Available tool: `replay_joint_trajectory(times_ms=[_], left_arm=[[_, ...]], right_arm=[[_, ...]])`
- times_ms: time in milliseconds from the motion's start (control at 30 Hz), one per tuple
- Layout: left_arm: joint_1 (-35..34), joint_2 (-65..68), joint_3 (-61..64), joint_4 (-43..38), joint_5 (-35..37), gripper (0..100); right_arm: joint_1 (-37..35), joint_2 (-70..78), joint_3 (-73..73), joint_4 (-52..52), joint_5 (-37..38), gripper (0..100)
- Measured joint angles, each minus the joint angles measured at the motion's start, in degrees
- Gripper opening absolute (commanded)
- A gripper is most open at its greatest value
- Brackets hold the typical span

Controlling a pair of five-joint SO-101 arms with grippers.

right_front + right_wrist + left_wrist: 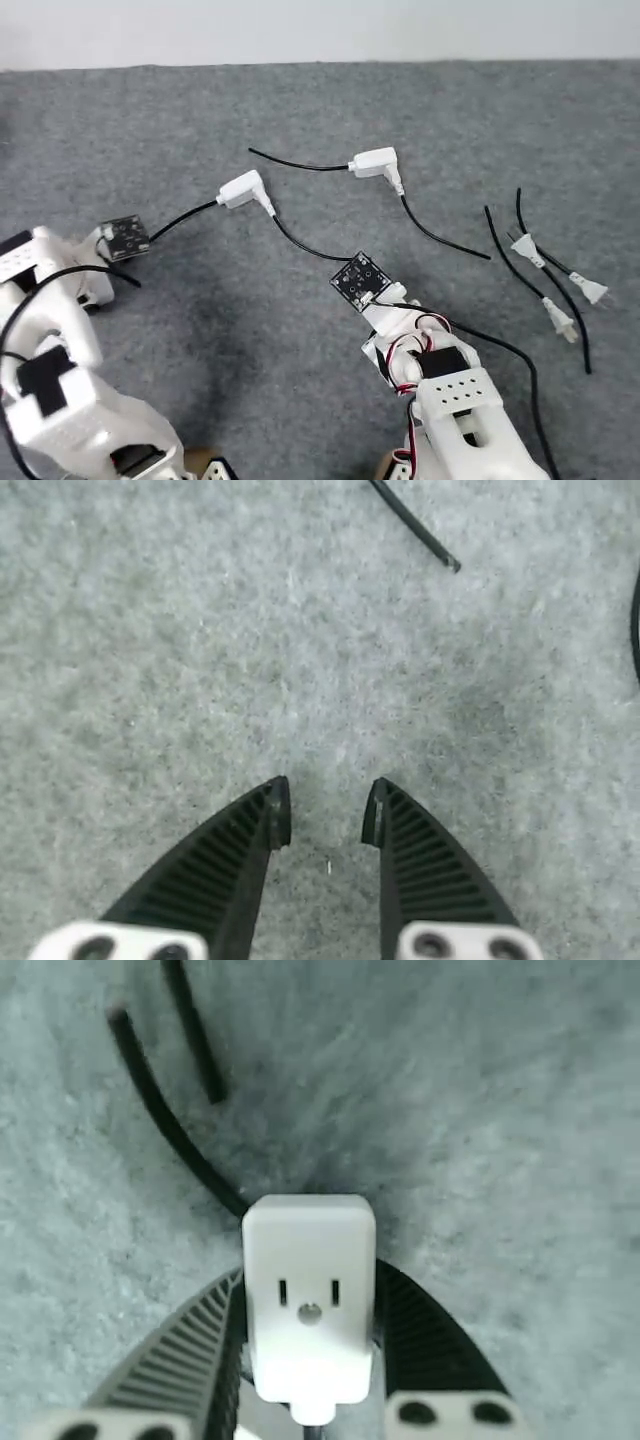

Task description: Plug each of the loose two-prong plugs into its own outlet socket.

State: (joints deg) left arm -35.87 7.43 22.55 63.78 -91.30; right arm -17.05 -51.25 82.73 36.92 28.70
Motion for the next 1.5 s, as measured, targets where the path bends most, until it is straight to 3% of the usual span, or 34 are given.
replay_joint_trajectory(times_ms=[133, 267, 400, 633, 867, 1167, 1300, 1500], left_arm=[[6.95, -12.57, 0.00, 13.89, 0.00, 1], [18.81, -24.09, 0.00, 27.34, 0.00, 1], [32.70, -29.63, 3.60, 30.51, 6.95, 1], [50.55, -30.24, 16.26, 15.38, 24.97, 1], [60.66, -30.24, 27.69, -1.32, 35.69, 1], [66.02, -30.24, 36.92, -15.38, 40.09, 1], [66.29, -30.24, 39.12, -17.93, 40.26, 2], [67.16, -30.51, 40.62, -18.29, 41.49, 18]], right_arm=[[0.00, 0.00, 0.00, 0.00, 0.00, 12.9], [0.26, 0.00, 0.00, 0.00, 0.00, 12.9], [4.48, 0.00, 0.00, -0.18, 0.00, 12.9], [13.98, 0.00, 0.00, -3.87, 0.00, 12.9], [20.66, 0.00, 0.00, -7.47, -4.84, 12.9], [20.84, 0.00, 0.00, -8.18, -5.36, 12.9], [20.75, 0.00, 0.00, -8.18, -5.36, 12.9], [20.13, 0.00, 0.00, -8.18, -5.36, 12.9]])
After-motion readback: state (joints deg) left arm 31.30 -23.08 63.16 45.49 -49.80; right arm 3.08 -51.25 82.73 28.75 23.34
